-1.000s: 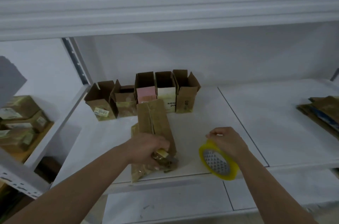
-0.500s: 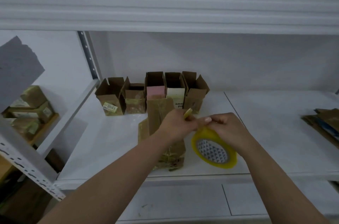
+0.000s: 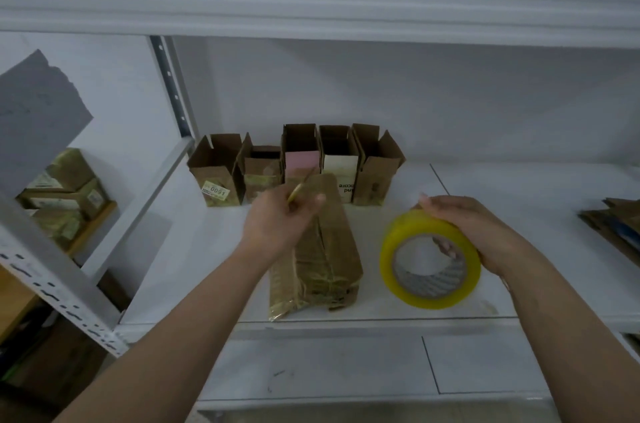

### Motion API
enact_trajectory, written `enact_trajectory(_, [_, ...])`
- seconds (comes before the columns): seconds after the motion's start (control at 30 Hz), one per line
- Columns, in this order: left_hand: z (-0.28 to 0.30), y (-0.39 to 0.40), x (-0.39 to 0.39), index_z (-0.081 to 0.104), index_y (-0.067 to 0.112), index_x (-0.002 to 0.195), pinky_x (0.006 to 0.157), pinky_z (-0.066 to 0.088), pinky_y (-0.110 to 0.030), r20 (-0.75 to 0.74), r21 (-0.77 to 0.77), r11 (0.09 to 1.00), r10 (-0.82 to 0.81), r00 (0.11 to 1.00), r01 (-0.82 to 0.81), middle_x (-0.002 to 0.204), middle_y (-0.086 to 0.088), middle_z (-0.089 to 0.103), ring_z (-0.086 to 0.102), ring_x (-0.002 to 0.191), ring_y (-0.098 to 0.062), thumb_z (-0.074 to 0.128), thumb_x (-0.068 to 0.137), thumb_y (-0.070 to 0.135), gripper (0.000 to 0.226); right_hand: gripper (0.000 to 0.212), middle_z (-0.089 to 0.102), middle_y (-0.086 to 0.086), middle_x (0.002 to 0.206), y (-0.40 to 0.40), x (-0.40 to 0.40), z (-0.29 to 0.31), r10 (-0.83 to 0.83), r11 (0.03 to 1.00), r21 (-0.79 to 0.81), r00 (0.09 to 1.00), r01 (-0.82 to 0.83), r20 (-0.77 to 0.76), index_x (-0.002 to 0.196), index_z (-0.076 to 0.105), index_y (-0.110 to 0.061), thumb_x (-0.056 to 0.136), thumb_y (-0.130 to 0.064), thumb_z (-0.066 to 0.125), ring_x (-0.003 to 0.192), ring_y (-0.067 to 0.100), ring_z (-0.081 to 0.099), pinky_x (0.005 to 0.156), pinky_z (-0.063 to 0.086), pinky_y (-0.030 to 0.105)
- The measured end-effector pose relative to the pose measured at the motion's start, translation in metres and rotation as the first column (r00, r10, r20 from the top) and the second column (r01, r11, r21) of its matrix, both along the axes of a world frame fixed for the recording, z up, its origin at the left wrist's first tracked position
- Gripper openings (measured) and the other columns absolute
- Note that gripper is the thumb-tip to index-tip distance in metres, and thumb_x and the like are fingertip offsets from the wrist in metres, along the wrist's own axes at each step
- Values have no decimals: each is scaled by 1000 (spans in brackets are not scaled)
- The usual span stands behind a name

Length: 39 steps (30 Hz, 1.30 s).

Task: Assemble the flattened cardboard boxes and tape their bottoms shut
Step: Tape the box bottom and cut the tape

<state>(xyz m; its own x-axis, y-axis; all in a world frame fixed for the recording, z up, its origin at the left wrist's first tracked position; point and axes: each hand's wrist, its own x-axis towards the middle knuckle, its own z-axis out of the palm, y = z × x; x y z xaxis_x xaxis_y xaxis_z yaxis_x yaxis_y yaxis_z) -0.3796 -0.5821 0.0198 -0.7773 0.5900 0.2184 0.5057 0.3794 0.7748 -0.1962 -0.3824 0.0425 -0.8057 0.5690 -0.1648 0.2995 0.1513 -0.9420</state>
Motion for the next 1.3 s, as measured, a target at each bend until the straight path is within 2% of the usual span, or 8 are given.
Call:
enact_trajectory(0.1, [-28, -28, 2, 58, 12, 74, 68, 54, -40, 70, -55, 997, 61, 996, -58, 72, -9, 67, 64, 68, -24, 60, 89, 49, 40, 44, 66, -7, 91, 10, -7, -17, -31, 882, 446, 928, -150, 372, 84, 68, -27, 70, -68, 69, 85, 12, 63, 77, 52, 36])
enact_trajectory(0.33, [-71, -44, 18, 54, 17, 63, 66, 52, -41, 181, -27, 984, 177, 967, -175, 62, -2, 66, 65, 65, -20, 60, 91, 45, 40, 49, 62, -16, 88, -7, -24, -28, -114, 721, 630, 848, -289, 518, 80, 65, -31, 66, -78, 65, 81, 5, 56, 61, 37, 25])
enact_trajectory(0.7, [-90, -40, 15, 58, 13, 68, 65, 55, -40, 145, -121, 967, 240, 960, -223, 65, -1, 68, 65, 64, -19, 59, 88, 52, 43, 67, 65, -10, 73, -11, -40, -49, -157, 675, 658, 806, -335, 571, 78, 66, -23, 60, -88, 57, 70, 7, 60, 60, 39, 24])
enact_trajectory(0.83, [-108, -38, 16, 58, 20, 65, 62, 52, -35, 282, -153, 978, 182, 942, -143, 66, -2, 68, 64, 64, -20, 59, 86, 57, 43, 68, 66, -8, 75, -10, -44, -67, -174, 636, 649, 742, -417, 647, 79, 66, -23, 62, -88, 56, 72, 9, 62, 62, 40, 25])
enact_trajectory(0.93, [-124, -38, 19, 59, 22, 66, 64, 53, -38, 515, 17, 993, 92, 852, -118, 60, 3, 59, 58, 59, -17, 58, 81, 64, 45, 62, 65, -11, 78, -10, -45, -81, -144, 687, 604, 738, -405, 659, 80, 64, -25, 66, -84, 57, 75, 8, 60, 64, 41, 25])
enact_trajectory(1.0, [-130, -35, 27, 58, 23, 70, 59, 49, -26, 584, 117, 981, 60, 809, -157, 60, 10, 56, 55, 58, -7, 55, 92, 50, 35, 58, 63, -13, 80, -10, -46, -88, -120, 710, 581, 744, -398, 657, 81, 63, -26, 69, -82, 57, 78, 8, 60, 67, 43, 26])
enact_trajectory(1.07, [-133, -31, 36, 58, 23, 76, 59, 43, -15, 586, 158, 967, 70, 808, -198, 63, 11, 56, 53, 62, -4, 48, 98, 41, 31, 58, 63, -12, 80, -11, -48, -90, -114, 716, 579, 753, -390, 648, 82, 64, -26, 70, -82, 57, 78, 9, 60, 68, 44, 27])
enact_trajectory(1.3, [-137, -19, 51, 60, 16, 75, 56, 42, -27, 563, 149, 934, 190, 804, -325, 64, 1, 57, 53, 62, -16, 42, 94, 53, 45, 62, 67, -8, 85, -8, -51, -92, -118, 726, 568, 744, -387, 658, 88, 67, -24, 70, -82, 57, 80, 10, 61, 69, 43, 26])
